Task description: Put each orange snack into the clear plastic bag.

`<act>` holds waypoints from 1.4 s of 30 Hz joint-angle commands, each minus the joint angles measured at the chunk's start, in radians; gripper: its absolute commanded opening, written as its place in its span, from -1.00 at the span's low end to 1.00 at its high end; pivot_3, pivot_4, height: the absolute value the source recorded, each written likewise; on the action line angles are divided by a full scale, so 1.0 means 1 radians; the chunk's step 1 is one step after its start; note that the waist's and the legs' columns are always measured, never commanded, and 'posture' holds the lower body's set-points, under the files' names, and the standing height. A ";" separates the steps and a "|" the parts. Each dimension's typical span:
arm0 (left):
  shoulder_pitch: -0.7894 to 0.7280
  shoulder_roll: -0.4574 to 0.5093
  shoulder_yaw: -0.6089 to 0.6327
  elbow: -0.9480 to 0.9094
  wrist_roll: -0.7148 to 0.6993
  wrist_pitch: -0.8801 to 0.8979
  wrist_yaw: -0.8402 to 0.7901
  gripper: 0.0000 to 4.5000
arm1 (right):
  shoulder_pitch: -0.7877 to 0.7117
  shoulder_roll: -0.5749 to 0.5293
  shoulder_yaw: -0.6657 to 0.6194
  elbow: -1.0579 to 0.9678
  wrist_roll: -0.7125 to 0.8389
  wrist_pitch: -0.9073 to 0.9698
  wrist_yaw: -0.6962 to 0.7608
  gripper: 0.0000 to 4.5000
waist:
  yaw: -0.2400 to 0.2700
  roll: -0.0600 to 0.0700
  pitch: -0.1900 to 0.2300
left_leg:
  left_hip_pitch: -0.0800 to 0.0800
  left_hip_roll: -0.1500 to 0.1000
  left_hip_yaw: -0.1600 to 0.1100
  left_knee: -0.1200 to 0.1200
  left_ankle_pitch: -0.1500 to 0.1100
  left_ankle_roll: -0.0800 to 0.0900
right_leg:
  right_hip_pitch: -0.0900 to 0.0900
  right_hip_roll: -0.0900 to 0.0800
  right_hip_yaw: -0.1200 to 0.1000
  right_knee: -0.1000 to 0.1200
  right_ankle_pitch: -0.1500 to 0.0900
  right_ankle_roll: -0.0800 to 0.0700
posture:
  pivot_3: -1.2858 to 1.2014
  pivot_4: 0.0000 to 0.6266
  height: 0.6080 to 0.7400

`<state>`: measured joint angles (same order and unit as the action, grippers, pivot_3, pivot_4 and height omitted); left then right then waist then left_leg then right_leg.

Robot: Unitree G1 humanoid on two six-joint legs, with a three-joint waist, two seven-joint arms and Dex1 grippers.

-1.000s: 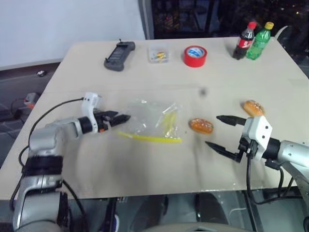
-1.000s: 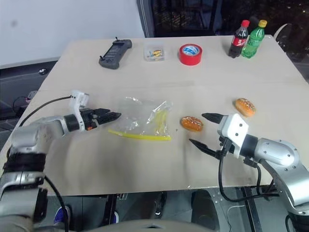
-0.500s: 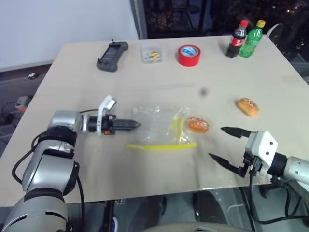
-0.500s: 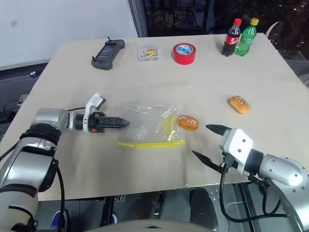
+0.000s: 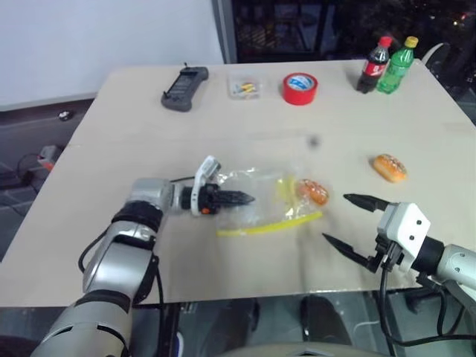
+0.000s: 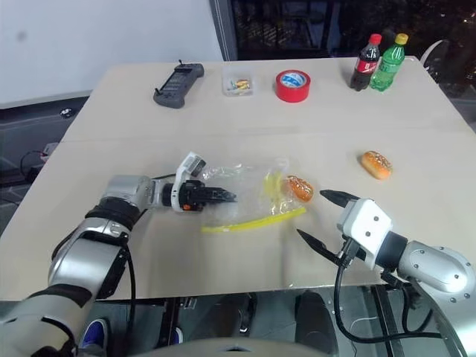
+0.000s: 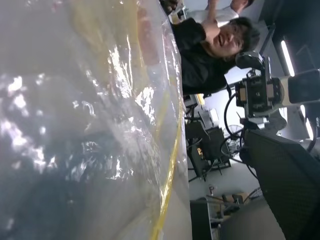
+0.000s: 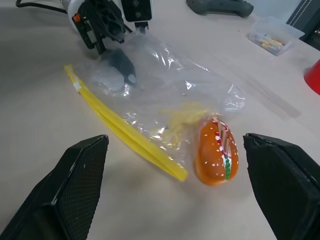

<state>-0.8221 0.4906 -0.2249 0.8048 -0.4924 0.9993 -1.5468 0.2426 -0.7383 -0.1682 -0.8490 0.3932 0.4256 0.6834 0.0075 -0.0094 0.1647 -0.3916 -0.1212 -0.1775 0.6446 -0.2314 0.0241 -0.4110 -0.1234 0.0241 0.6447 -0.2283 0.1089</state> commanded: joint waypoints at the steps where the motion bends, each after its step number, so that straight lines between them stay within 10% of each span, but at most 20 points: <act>1: 0.052 -0.004 0.030 -0.057 -0.024 0.112 0.030 0.20 | -0.015 0.011 -0.003 -0.022 -0.037 -0.023 -0.033 1.00 | -0.001 -0.001 0.000 | 0.000 0.000 0.000 0.000 0.000 0.000 | 0.000 0.000 0.000 0.000 0.000 0.000 | 0.03 -0.52 1.00; 7: 0.076 0.028 0.257 -0.228 -0.188 0.414 0.168 -0.98 | -0.050 -0.005 0.115 -0.016 -0.255 -0.086 -0.095 1.00 | -0.020 -0.001 0.001 | -0.001 0.001 -0.001 0.000 0.000 0.000 | -0.002 0.001 0.000 0.001 0.001 -0.001 | 0.03 -0.52 1.00; 22: 0.166 0.020 0.536 -0.520 -0.565 0.615 0.611 -0.98 | -0.435 0.116 0.479 0.263 -0.691 -0.260 -0.152 1.00 | -0.020 -0.003 0.002 | -0.002 0.001 0.000 0.003 0.002 -0.005 | -0.003 0.001 0.001 0.002 0.002 -0.004 | 0.03 -0.52 1.00; 32: 0.168 -0.008 0.646 -0.568 -0.652 0.597 0.823 -1.00 | -0.532 0.183 0.452 0.391 -0.640 -0.289 -0.105 -0.87 | -0.021 -0.003 0.002 | -0.002 0.001 0.000 0.002 0.002 -0.006 | -0.004 0.002 0.002 0.002 0.003 -0.005 | 0.03 -0.52 1.00; 36: 0.170 -0.033 0.688 -0.653 -0.620 0.515 0.925 -1.00 | -0.596 0.216 0.414 0.454 -0.584 -0.271 -0.091 -0.96 | -0.022 -0.003 0.002 | -0.002 0.001 0.001 0.002 0.002 -0.006 | -0.004 0.002 0.002 0.002 0.003 -0.006 | 0.03 -0.52 1.00; 42: 0.168 0.022 0.690 -0.800 -0.483 0.276 1.054 0.30 | -0.771 0.237 0.374 0.667 -0.532 -0.281 -0.067 -1.00 | -0.023 -0.003 0.002 | -0.002 0.002 0.002 0.002 0.002 -0.006 | -0.004 0.002 0.003 0.002 0.005 -0.008 | 0.03 -0.52 1.00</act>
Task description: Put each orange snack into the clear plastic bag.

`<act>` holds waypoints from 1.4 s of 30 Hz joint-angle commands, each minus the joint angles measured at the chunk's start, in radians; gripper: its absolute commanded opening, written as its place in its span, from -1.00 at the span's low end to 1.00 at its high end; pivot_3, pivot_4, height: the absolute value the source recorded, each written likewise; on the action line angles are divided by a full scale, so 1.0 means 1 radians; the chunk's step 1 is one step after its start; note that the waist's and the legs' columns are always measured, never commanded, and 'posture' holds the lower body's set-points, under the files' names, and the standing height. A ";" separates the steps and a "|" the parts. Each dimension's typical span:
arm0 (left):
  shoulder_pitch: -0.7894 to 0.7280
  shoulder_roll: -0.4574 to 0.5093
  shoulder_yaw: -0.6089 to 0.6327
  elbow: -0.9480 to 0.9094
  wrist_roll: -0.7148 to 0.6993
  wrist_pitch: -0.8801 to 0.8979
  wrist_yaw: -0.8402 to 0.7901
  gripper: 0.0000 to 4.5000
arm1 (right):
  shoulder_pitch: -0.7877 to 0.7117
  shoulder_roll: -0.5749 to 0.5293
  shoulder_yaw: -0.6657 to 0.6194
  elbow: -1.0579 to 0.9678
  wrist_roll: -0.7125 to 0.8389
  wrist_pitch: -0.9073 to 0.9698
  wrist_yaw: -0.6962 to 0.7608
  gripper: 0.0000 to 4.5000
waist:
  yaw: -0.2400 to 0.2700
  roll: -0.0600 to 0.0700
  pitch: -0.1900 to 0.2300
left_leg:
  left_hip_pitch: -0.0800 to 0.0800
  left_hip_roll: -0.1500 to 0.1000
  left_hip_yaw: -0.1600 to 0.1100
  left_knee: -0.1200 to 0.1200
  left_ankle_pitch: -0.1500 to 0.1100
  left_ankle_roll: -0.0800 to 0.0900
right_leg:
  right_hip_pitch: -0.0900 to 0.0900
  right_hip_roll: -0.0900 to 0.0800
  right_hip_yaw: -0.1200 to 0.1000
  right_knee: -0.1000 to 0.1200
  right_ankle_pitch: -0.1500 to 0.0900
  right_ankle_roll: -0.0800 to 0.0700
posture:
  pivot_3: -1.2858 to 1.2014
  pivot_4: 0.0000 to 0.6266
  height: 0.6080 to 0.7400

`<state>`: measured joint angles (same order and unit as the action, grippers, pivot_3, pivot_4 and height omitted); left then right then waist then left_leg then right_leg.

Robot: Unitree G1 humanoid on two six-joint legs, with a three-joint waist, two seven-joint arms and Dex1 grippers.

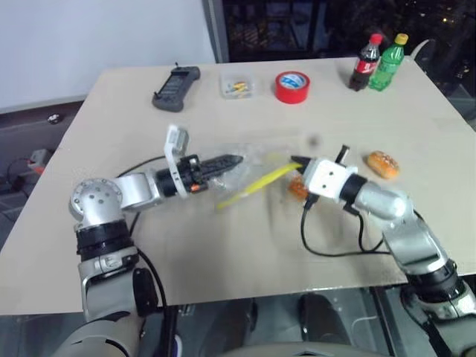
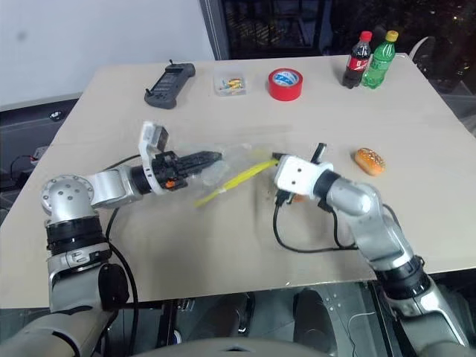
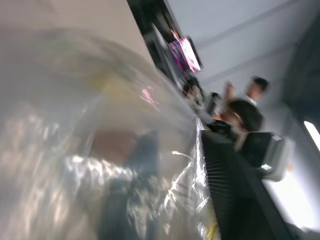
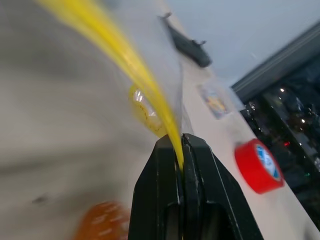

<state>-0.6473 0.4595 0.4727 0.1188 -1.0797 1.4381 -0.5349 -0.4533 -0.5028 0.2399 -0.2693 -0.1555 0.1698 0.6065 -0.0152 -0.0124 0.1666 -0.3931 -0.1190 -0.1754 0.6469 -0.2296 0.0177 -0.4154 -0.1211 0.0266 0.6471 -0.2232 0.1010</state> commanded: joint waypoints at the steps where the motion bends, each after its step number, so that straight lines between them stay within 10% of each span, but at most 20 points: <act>1: 0.007 0.078 -0.032 -0.168 0.156 -0.228 0.050 0.48 | -0.117 -0.001 -0.033 0.147 0.017 -0.034 0.019 -1.00 | -0.002 -0.001 0.001 | 0.000 0.000 0.000 0.000 0.000 0.000 | 0.000 0.000 0.000 0.000 0.000 0.000 | 0.03 -0.52 1.00; 6: 0.256 0.245 -0.295 -0.548 0.532 -0.727 -0.080 0.48 | -0.301 0.021 -0.017 0.413 0.011 -0.068 0.046 -1.00 | -0.013 -0.001 0.001 | 0.000 0.000 0.007 -0.006 0.000 0.000 | -0.002 0.000 0.006 -0.004 0.001 -0.002 | 0.03 -0.52 1.00; 17: 0.455 0.237 -0.499 -0.683 0.940 -1.148 -0.010 0.48 | -0.428 0.057 0.006 0.568 0.004 -0.086 0.095 -1.00 | -0.001 -0.001 0.001 | -0.006 0.001 0.007 -0.011 0.000 0.000 | -0.011 0.001 0.007 -0.005 0.003 -0.004 | 0.03 -0.52 1.00; 35: 0.360 0.045 -0.723 -0.477 1.271 -1.253 0.091 0.48 | -0.443 0.096 0.011 0.496 0.002 -0.009 0.113 -1.00 | -0.002 0.000 0.001 | -0.005 0.001 0.007 -0.011 0.001 0.000 | -0.012 0.002 0.007 -0.002 0.004 -0.004 | 0.03 -0.52 1.00; 42: 0.319 0.033 -0.731 -0.428 1.317 -1.264 0.087 -0.56 | -0.432 0.095 0.005 0.466 0.003 0.017 0.108 -1.00 | -0.003 0.000 0.001 | -0.005 0.001 0.007 -0.010 0.001 -0.001 | -0.012 0.002 0.007 -0.002 0.004 -0.004 | 0.03 -0.52 1.00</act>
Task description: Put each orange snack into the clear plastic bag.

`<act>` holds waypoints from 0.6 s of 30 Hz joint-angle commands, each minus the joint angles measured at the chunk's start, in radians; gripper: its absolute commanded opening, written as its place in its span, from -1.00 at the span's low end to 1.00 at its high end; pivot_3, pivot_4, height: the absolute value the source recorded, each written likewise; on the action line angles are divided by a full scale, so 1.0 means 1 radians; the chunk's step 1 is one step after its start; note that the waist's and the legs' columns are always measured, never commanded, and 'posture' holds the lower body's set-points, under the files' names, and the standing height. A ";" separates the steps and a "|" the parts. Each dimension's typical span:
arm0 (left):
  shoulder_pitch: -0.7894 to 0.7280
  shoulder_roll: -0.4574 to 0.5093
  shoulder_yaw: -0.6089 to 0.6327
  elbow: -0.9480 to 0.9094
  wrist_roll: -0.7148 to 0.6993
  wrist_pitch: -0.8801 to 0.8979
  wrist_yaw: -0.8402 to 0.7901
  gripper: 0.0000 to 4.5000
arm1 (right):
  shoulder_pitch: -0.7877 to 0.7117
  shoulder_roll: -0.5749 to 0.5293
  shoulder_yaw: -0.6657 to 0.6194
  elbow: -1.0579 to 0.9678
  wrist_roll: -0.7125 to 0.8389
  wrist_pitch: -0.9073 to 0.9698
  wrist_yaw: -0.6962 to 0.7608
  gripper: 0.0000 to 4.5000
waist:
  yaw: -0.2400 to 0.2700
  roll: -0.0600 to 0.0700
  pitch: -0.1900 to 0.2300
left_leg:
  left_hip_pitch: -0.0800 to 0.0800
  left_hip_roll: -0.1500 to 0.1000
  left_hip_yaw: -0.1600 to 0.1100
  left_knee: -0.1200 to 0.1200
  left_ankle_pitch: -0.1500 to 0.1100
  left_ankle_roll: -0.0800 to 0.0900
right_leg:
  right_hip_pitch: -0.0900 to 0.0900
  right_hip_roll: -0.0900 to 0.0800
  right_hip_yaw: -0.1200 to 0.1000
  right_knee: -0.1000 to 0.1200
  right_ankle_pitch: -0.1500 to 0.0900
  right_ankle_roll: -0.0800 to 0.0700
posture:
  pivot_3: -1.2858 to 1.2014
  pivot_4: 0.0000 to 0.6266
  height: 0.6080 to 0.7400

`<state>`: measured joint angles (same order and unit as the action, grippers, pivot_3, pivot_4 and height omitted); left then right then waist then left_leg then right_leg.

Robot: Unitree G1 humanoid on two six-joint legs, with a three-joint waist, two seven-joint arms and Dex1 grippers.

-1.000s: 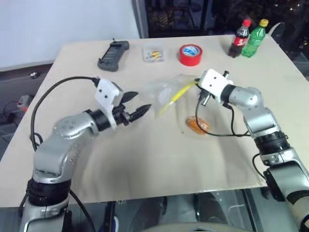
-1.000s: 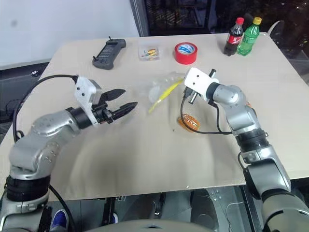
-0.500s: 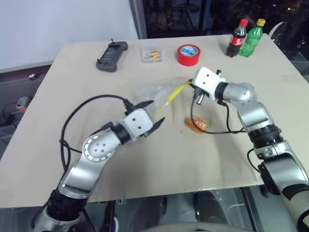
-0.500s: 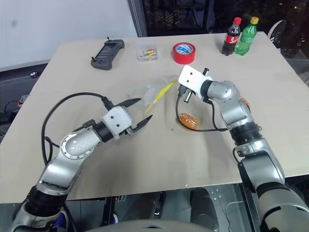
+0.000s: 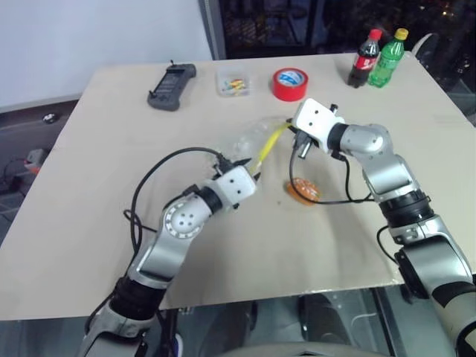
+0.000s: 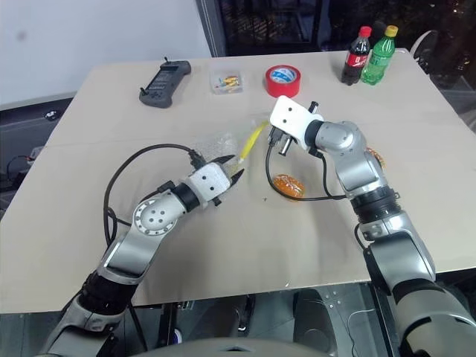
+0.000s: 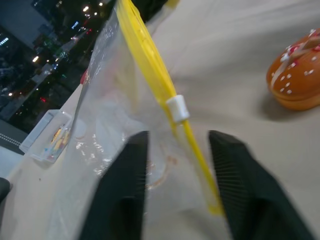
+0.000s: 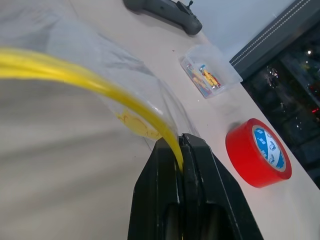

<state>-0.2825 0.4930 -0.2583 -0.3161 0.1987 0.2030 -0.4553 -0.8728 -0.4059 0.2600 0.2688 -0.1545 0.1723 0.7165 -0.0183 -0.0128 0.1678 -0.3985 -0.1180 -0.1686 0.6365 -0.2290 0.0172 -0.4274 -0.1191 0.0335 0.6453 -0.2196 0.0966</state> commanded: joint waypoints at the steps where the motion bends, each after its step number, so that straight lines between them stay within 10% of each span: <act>1: -0.052 0.007 0.006 0.012 0.043 -0.034 0.003 -0.59 | -0.009 -0.008 -0.014 -0.075 -0.006 0.012 -0.008 -1.00 | 0.001 0.000 0.000 | 0.000 0.000 0.000 0.000 0.000 0.000 | 0.000 0.000 0.000 0.000 0.000 0.000 | 0.03 -0.52 1.00; 4: -0.081 0.031 0.050 0.029 0.032 -0.052 -0.014 -0.97 | 0.011 -0.046 -0.006 -0.083 -0.031 0.011 0.006 -1.00 | 0.001 0.000 0.000 | 0.000 0.000 0.000 0.000 0.000 0.000 | 0.000 0.000 0.000 0.001 0.000 0.000 | 0.03 -0.52 1.00; 9: -0.140 0.067 0.126 0.097 -0.026 -0.092 -0.050 -1.00 | 0.103 -0.089 -0.037 -0.178 -0.037 0.035 -0.018 0.05 | 0.002 0.000 0.000 | 0.000 0.000 0.000 0.000 0.000 0.000 | 0.000 0.000 -0.001 0.000 0.000 0.000 | 0.03 -0.52 1.00; 18: -0.204 0.087 0.159 0.211 -0.070 -0.158 -0.108 -1.00 | 0.350 -0.165 -0.184 -0.544 0.051 0.256 -0.013 0.05 | 0.004 0.000 0.000 | -0.001 0.000 -0.001 0.001 0.000 0.000 | 0.000 0.000 -0.001 0.000 0.000 0.000 | 0.03 -0.52 1.00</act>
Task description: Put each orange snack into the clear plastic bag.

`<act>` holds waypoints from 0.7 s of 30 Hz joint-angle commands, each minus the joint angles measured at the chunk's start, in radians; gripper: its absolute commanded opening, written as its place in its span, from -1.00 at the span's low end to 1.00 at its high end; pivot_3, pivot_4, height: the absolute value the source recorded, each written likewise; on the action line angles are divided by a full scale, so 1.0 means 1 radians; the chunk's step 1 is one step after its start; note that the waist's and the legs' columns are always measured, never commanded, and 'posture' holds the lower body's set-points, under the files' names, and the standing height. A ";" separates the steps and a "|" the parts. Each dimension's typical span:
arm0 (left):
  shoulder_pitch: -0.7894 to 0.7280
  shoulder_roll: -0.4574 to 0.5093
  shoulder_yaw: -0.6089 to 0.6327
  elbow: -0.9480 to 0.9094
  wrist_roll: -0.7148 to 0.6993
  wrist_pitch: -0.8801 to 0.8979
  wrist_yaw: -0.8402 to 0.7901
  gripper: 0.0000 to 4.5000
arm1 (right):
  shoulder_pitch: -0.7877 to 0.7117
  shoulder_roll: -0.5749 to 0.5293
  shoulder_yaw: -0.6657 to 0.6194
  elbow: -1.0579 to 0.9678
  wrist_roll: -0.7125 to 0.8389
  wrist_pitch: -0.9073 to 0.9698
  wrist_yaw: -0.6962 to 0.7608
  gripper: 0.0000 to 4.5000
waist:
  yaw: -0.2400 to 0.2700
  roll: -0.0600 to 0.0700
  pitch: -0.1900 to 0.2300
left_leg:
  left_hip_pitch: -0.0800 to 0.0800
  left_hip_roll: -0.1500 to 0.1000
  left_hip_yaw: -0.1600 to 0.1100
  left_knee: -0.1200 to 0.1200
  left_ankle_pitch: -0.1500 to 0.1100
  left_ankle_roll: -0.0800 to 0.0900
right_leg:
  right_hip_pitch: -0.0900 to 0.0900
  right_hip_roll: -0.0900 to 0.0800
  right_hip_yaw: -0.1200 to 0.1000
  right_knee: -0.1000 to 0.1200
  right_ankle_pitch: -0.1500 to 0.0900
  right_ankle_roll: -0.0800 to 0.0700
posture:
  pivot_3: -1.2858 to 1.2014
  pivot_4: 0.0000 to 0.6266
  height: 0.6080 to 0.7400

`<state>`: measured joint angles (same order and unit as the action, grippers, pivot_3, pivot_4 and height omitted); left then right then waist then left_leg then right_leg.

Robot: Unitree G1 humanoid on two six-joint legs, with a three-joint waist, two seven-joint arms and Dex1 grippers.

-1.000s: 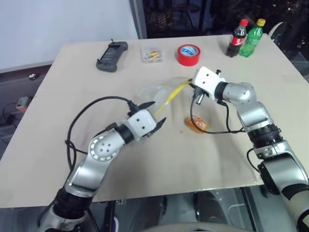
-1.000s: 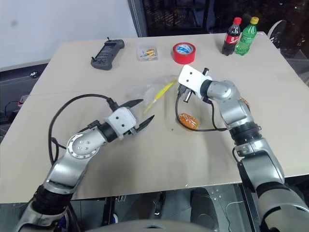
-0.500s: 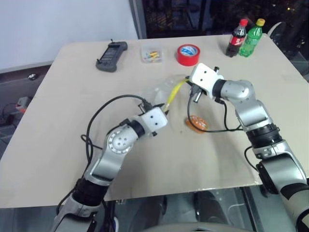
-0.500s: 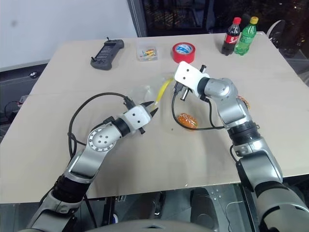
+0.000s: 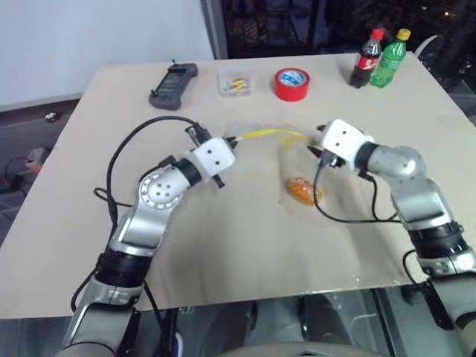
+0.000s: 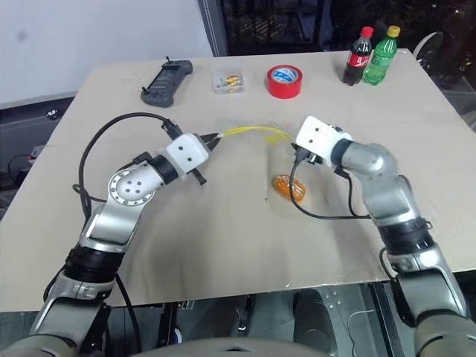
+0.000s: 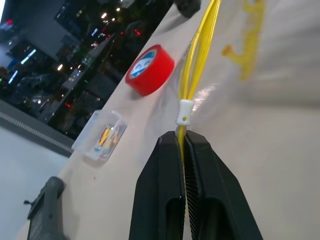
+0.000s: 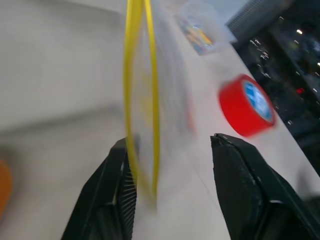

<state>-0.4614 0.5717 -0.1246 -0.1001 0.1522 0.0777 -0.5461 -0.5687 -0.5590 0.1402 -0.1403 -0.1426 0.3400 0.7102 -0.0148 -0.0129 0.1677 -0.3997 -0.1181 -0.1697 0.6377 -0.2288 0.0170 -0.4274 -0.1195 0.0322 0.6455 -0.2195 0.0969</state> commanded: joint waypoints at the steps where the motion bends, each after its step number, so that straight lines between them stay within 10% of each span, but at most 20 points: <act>1: -0.029 0.011 0.027 0.001 -0.028 -0.035 -0.025 -1.00 | 0.065 -0.012 -0.081 -0.167 0.054 0.125 -0.007 0.05 | 0.001 0.000 0.000 | 0.000 0.000 0.000 0.000 0.000 0.000 | 0.000 0.000 0.000 0.000 0.000 0.000 | 0.03 -0.52 1.00; 6: -0.049 0.018 0.036 0.023 -0.041 -0.038 -0.045 -1.00 | 0.133 -0.016 -0.154 -0.266 0.088 0.242 -0.047 0.05 | -0.001 0.000 0.000 | 0.000 0.000 0.000 0.001 0.000 0.000 | 0.000 0.000 0.000 0.001 0.000 0.000 | 0.03 -0.52 1.00; 13: -0.066 0.027 0.034 0.019 -0.035 -0.007 -0.051 -1.00 | 0.207 0.007 -0.235 -0.390 0.228 0.403 -0.045 -0.97 | -0.001 0.000 0.000 | 0.000 0.000 0.000 0.002 0.000 0.000 | 0.001 0.000 0.000 0.002 0.000 0.001 | 0.03 -0.52 1.00; 21: -0.049 0.017 0.029 -0.029 -0.028 0.042 -0.042 -1.00 | 0.137 0.116 -0.147 -0.470 0.333 0.517 -0.124 -0.97 | 0.000 0.000 0.000 | 0.001 0.001 0.000 0.003 0.000 0.000 | 0.001 0.000 0.000 0.003 0.000 0.001 | 0.03 -0.52 1.00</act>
<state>-0.5063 0.5856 -0.1182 -0.0773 0.1255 0.1185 -0.5957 -0.4170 -0.4435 -0.0093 -0.5746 0.1778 0.8525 0.6059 -0.0151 -0.0129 0.1677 -0.3989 -0.1177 -0.1697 0.6408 -0.2288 0.0171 -0.4266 -0.1192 0.0322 0.6485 -0.2192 0.0976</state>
